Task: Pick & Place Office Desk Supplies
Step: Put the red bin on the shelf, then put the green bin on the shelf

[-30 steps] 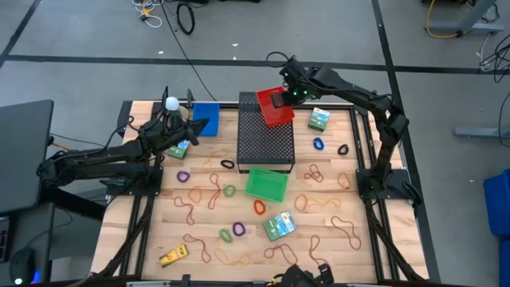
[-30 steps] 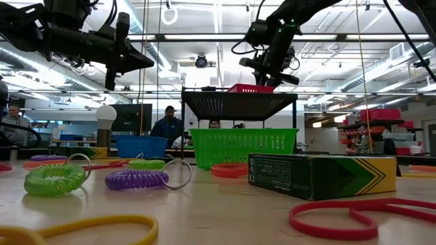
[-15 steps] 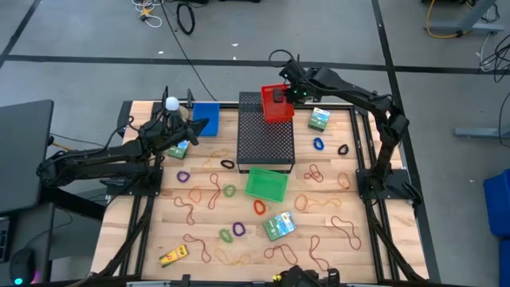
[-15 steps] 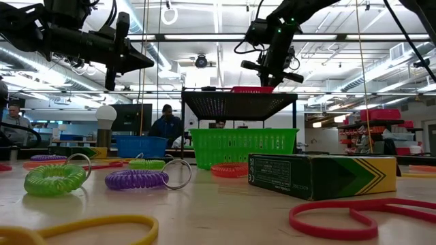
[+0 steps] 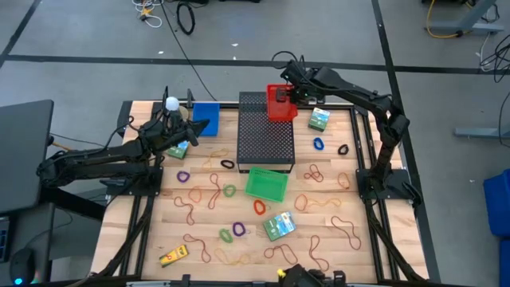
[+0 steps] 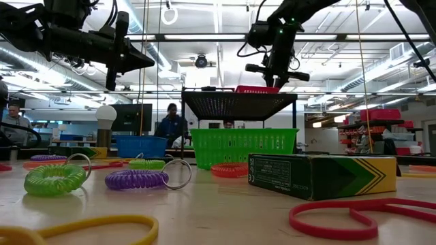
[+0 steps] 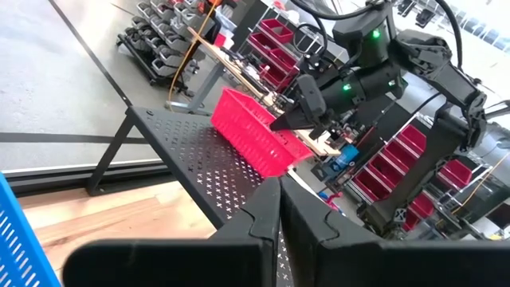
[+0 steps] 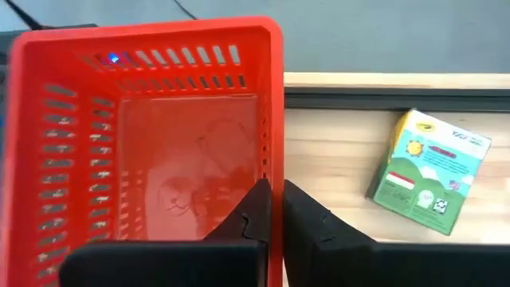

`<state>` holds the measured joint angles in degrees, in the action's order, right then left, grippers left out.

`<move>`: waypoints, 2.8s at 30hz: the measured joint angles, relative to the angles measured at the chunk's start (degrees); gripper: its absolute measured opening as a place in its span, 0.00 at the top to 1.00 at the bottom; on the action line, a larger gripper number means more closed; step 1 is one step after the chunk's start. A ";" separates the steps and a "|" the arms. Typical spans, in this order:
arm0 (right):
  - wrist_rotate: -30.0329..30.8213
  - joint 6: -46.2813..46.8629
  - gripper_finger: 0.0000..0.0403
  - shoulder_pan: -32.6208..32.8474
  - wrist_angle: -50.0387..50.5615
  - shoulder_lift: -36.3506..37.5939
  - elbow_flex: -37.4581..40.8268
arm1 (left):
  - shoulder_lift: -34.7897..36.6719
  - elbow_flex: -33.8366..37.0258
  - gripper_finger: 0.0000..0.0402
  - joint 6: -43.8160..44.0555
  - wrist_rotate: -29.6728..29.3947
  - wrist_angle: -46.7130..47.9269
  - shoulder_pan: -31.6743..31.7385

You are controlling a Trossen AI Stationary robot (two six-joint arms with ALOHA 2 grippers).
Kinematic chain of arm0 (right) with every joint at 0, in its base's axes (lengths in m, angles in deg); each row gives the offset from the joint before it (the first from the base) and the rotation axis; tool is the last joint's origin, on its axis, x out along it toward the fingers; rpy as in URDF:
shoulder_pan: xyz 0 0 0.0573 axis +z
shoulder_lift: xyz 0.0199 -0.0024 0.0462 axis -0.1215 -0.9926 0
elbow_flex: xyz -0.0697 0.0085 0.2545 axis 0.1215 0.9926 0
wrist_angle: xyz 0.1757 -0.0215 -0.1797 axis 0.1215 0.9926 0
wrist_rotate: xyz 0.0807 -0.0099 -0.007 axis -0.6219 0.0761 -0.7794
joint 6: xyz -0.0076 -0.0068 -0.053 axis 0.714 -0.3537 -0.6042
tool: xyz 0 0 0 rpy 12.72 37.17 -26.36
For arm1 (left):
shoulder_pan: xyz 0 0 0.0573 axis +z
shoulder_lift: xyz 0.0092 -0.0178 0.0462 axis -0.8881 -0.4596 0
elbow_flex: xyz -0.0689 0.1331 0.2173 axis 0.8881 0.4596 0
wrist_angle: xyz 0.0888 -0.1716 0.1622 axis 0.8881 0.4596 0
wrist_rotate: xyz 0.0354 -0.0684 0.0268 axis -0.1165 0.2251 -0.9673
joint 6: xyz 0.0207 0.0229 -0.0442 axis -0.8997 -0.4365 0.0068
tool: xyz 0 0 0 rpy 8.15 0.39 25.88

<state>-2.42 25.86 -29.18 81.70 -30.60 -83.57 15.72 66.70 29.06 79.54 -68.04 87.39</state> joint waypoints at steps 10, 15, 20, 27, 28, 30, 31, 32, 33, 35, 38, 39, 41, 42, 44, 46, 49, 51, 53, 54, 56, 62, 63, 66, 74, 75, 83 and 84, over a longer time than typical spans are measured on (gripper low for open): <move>1.70 0.79 0.96 -0.11 -0.20 0.00 0.00 | 0.00 0.00 0.95 -0.13 0.00 0.45 0.00; 1.87 1.26 0.96 -0.20 -0.21 0.00 0.00 | 0.00 0.00 0.95 -0.20 0.00 0.46 0.00; 1.87 1.22 0.93 -0.20 -0.30 0.00 0.00 | 0.00 0.00 0.95 -0.20 -0.01 0.44 0.00; 1.85 1.06 0.92 -0.20 -0.54 -0.04 0.02 | 0.00 0.00 0.95 -0.52 -0.02 0.44 0.00; 1.84 1.06 0.92 -0.20 -0.54 -0.04 0.02 | 0.00 0.00 0.95 -0.53 -0.02 0.45 0.00; 1.81 1.06 0.91 -0.20 -0.56 -0.04 0.02 | 0.00 0.00 0.95 -0.59 -0.02 0.44 0.00; 1.79 1.04 0.90 -0.20 -0.56 -0.04 0.02 | 0.00 0.00 0.95 -0.65 -0.02 0.44 0.00; 1.70 1.04 0.89 -0.20 -0.58 -0.04 0.02 | 0.00 0.00 0.95 -0.66 -0.02 0.44 0.00; 1.59 1.04 0.88 -0.20 -0.58 -0.04 0.02 | 0.00 0.00 0.95 -0.66 -0.01 0.44 0.00; 1.44 1.03 0.87 -0.20 -0.58 -0.04 0.02 | 0.00 0.00 0.95 -0.66 -0.02 0.44 0.00; 1.39 -0.07 0.83 -0.20 -0.63 -0.04 0.02 | 0.00 0.00 0.95 -0.68 -0.02 0.44 0.00; 1.39 -0.29 0.82 -0.20 -0.61 -0.04 0.02 | 0.00 0.00 0.95 -0.99 -0.02 0.46 0.00; 1.38 -0.47 0.78 -0.20 -0.58 -0.04 0.02 | 0.00 0.00 0.95 -2.13 -0.02 0.44 0.00; 1.34 -0.56 0.77 -0.20 -0.58 0.04 0.02 | 0.00 0.00 0.95 -2.92 -0.02 0.44 0.00; 1.56 -1.47 0.73 -0.20 -0.70 0.72 0.02 | 0.00 0.00 0.95 -3.71 -0.02 0.44 0.00; 1.72 -2.03 0.70 -0.20 -0.67 2.24 0.00 | 0.00 0.00 0.95 -3.42 -0.02 0.44 0.00; 2.19 -4.93 0.65 -0.20 -0.67 5.09 -0.02 | 0.00 0.00 0.95 -2.56 -0.02 0.43 0.00; 2.14 -8.53 0.64 0.07 -0.57 7.67 -0.02 | 0.00 0.00 0.95 -2.20 0.00 0.43 0.00; 1.28 -14.50 0.65 0.74 0.34 10.74 -0.02 | 0.00 0.00 0.95 -2.18 0.10 0.44 -0.01; 0.50 -17.27 0.67 1.32 1.31 12.38 0.10 | 0.00 0.00 0.95 -2.16 0.60 0.43 -0.02; 0.63 -21.26 0.74 2.97 2.71 15.83 1.68 | 0.00 0.00 0.96 -2.23 2.22 0.43 -0.02; -1.39 -22.59 0.98 10.09 -9.07 30.85 20.05 | 0.00 0.00 0.99 -1.98 4.97 0.42 -1.14; -2.32 -21.37 0.97 12.06 -11.83 33.38 23.64 | 0.00 0.00 0.99 -2.08 4.88 0.44 -1.74; -3.08 -14.87 0.97 19.73 -17.11 39.26 32.32 | 0.00 0.00 0.99 -2.40 4.41 0.93 -3.88; 11.80 10.27 0.99 48.06 -24.38 39.72 40.19 | 0.01 0.02 0.98 -3.67 4.97 9.77 -8.16; 13.96 14.25 0.99 51.33 -24.00 38.39 40.19 | 0.00 0.02 0.98 -4.34 5.62 10.18 -8.41; 15.07 46.16 0.92 62.39 -23.83 22.42 40.25 | 0.00 0.02 0.98 -8.02 9.36 10.79 -8.66; 14.08 48.60 0.89 62.01 -24.31 20.78 40.26 | 0.00 0.02 0.98 -8.04 9.40 10.85 -8.66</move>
<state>11.66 74.46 32.83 57.39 -9.82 -43.31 15.72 66.73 21.02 88.94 -57.19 78.74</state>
